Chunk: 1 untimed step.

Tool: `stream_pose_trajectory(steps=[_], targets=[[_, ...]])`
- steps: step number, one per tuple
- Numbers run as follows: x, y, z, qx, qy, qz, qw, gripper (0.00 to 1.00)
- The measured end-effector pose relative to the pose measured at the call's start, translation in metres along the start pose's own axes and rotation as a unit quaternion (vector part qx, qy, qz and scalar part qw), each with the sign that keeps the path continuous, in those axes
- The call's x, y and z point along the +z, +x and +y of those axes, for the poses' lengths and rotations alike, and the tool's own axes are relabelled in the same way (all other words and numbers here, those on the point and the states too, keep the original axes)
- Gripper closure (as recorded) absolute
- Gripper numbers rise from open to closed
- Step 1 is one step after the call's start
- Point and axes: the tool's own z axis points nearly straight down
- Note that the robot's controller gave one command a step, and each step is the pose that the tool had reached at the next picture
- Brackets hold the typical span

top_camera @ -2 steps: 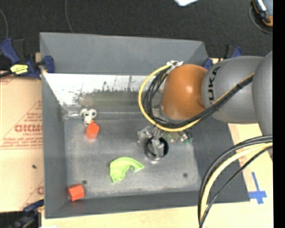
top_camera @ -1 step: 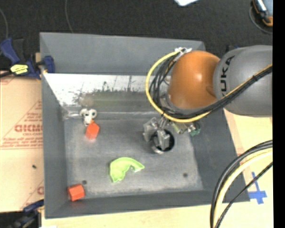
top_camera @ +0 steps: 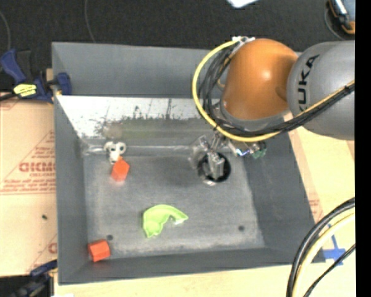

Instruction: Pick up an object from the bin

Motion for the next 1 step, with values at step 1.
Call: stream_pose_trajectory(steps=[1], targets=[[-0.0385, 0.0117, 0.0059, -0.011, 0.003, -0.0035, 0.9999, 1.00]])
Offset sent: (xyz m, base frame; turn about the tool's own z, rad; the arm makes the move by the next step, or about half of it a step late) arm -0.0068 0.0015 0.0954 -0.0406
